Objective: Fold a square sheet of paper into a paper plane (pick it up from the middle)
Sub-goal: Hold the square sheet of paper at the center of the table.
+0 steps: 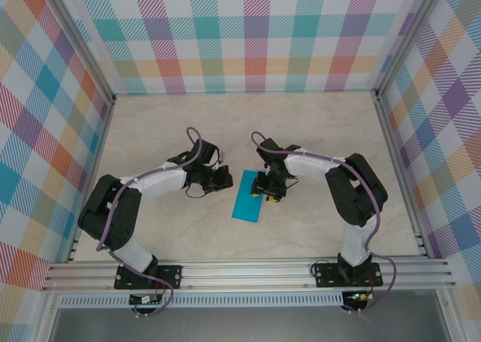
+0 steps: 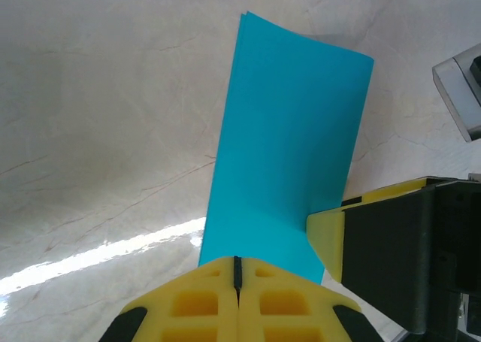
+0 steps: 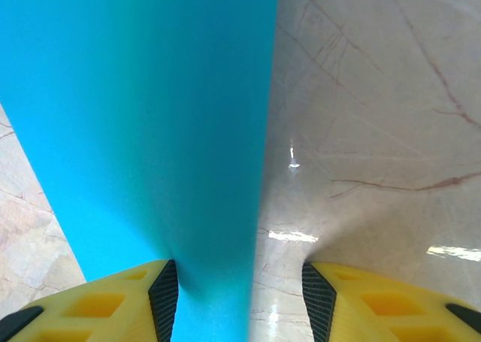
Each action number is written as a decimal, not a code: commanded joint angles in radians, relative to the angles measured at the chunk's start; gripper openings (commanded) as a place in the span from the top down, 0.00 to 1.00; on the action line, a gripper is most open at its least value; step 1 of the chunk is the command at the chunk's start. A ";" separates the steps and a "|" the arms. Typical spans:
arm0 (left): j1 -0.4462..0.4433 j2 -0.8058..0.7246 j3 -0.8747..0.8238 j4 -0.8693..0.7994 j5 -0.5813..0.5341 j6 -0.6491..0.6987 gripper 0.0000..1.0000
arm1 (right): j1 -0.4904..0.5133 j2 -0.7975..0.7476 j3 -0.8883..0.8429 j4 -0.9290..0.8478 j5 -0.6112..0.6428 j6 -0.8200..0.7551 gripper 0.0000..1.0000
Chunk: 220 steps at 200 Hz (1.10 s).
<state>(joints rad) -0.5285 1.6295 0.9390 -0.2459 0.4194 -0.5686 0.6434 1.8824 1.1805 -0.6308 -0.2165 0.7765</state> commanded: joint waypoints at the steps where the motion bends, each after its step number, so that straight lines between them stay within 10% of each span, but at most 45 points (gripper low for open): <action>1: -0.025 0.039 0.045 0.036 0.038 -0.010 1.00 | 0.006 0.064 -0.014 -0.002 0.043 -0.012 0.49; 220: -0.064 0.276 0.084 0.086 0.076 -0.015 1.00 | 0.006 0.067 -0.030 0.002 0.042 -0.007 0.49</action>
<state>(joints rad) -0.5690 1.8751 1.0126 -0.1349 0.5091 -0.5869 0.6434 1.8843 1.1820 -0.6331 -0.2161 0.7769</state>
